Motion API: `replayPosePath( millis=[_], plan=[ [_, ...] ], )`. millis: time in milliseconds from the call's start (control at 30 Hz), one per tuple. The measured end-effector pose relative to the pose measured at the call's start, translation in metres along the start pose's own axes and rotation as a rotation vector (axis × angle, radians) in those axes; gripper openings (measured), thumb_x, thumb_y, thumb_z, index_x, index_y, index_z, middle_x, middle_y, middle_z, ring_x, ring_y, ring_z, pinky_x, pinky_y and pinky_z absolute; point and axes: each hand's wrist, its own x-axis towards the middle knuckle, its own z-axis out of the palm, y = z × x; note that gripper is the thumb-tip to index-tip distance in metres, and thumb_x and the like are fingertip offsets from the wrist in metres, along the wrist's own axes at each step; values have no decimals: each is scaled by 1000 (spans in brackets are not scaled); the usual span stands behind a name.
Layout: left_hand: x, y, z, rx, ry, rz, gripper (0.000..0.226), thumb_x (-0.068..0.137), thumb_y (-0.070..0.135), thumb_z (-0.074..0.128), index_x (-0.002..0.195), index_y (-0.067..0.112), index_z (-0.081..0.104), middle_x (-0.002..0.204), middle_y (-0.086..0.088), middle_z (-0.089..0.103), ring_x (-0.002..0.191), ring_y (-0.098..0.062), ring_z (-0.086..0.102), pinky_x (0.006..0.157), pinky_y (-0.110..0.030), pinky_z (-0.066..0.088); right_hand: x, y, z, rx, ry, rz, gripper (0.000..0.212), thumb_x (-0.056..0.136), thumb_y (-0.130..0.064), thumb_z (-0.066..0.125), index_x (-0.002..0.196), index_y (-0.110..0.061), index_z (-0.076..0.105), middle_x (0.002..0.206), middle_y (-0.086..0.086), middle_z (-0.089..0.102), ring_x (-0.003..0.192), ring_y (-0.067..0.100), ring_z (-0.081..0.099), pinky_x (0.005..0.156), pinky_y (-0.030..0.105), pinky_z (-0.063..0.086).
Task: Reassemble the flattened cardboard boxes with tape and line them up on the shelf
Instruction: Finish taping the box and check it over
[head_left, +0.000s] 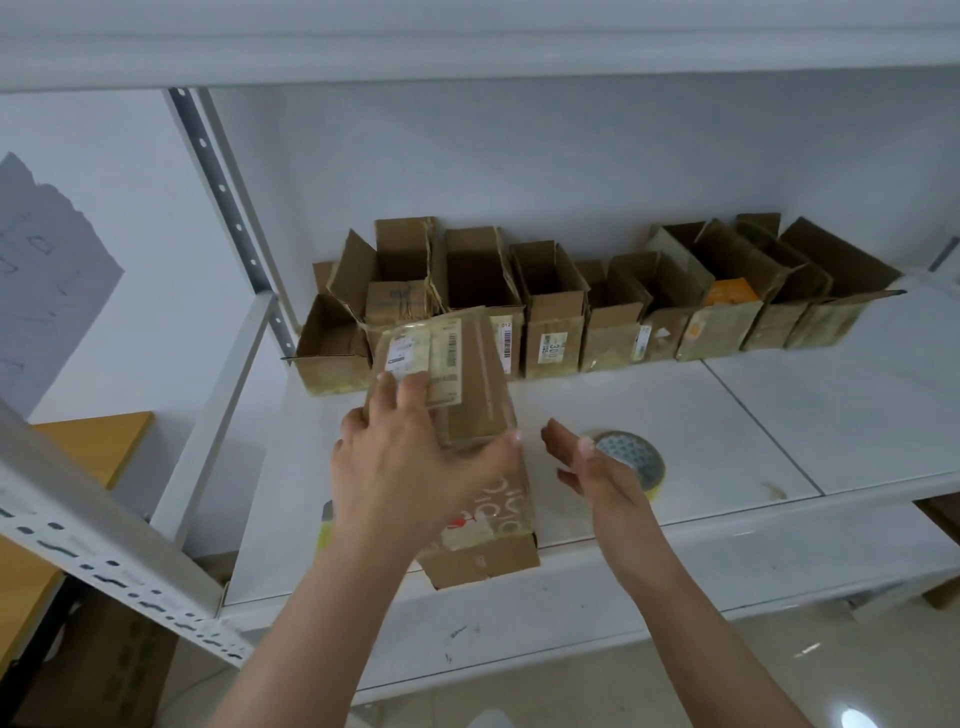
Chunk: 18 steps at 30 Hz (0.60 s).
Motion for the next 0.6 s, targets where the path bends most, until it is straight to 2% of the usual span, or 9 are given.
replayPosePath(
  millis=[67,133,167,200,300,367,433,500,600],
  plan=[
    [1,-14,-9,-123,59,-34,109,55,98,30,140,29,32,136,2,48,115,-27,53,90,-46,51,1,6,-7,4,34,116,61,83,-78,42,125,-38,60,127,-23,61,127,3,52,114,28,34],
    [0,-25,-17,-312,121,-52,104,53,97,34,135,32,38,125,5,52,107,-25,58,85,-49,54,4,8,-10,-47,67,195,55,87,-65,44,120,-25,64,128,-2,64,126,17,55,113,39,38],
    [-1,-29,-19,-428,144,-54,99,54,95,39,132,34,40,122,7,53,104,-24,61,82,-51,56,6,7,-10,-54,77,224,45,92,-55,44,114,-21,66,124,9,65,121,23,58,107,39,43],
    [-2,-31,-21,-559,154,-59,93,55,92,45,130,36,41,121,8,55,100,-22,64,78,-50,57,7,6,-8,-36,84,254,34,98,-45,45,107,-22,67,117,11,68,115,24,62,100,35,48],
    [-7,-32,-27,-945,123,-93,78,57,82,52,120,36,52,112,7,65,83,-11,70,59,-24,58,9,3,-5,-16,76,296,11,96,-19,59,95,-25,68,86,-8,76,86,7,69,72,14,52],
    [-9,-32,-27,-1060,96,-120,65,58,80,47,107,40,58,101,7,69,82,-6,70,56,-16,52,8,4,-4,77,93,333,15,95,-10,56,94,-22,64,72,-12,73,68,2,67,55,10,49],
    [-10,-33,-24,-1089,57,-149,63,58,82,41,103,41,58,100,7,71,87,-9,69,65,-23,49,7,3,-2,169,114,441,18,102,-9,42,103,-15,59,76,-4,67,68,8,61,50,14,49],
    [-10,-36,-19,-1102,37,-163,69,58,83,38,107,38,58,100,6,72,88,-8,69,68,-26,47,7,3,2,216,145,511,17,103,-9,40,109,-13,56,82,1,61,72,13,56,54,21,48],
    [-10,-40,-15,-1123,-8,-205,73,62,83,35,111,34,59,98,5,74,86,-8,71,69,-28,48,10,-4,7,271,204,495,22,104,-16,39,97,-20,59,74,-1,68,63,15,64,47,22,51]
  ],
)
